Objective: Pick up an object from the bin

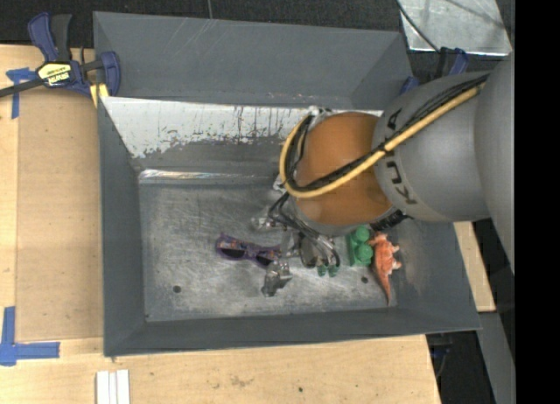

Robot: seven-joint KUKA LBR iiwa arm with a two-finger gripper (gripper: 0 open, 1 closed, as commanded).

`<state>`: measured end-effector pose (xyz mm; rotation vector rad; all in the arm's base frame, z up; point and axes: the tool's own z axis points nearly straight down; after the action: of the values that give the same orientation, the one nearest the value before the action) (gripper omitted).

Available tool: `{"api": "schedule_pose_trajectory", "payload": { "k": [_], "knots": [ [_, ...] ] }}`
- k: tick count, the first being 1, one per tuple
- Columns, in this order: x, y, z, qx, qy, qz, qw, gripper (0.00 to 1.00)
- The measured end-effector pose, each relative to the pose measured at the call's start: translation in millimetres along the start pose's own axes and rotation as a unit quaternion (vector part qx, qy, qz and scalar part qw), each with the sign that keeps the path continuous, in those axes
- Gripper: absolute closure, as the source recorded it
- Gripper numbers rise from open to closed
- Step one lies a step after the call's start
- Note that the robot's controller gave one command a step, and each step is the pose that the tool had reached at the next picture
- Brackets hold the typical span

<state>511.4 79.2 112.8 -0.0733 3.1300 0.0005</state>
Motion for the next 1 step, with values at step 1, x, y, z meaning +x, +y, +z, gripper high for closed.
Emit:
{"api": "schedule_pose_trajectory", "payload": {
  "k": [1],
  "knots": [
    [-12.1, -19.4, 36.8, -0.002, -0.0061, -0.023, 0.9997, 1.0]
  ]
}}
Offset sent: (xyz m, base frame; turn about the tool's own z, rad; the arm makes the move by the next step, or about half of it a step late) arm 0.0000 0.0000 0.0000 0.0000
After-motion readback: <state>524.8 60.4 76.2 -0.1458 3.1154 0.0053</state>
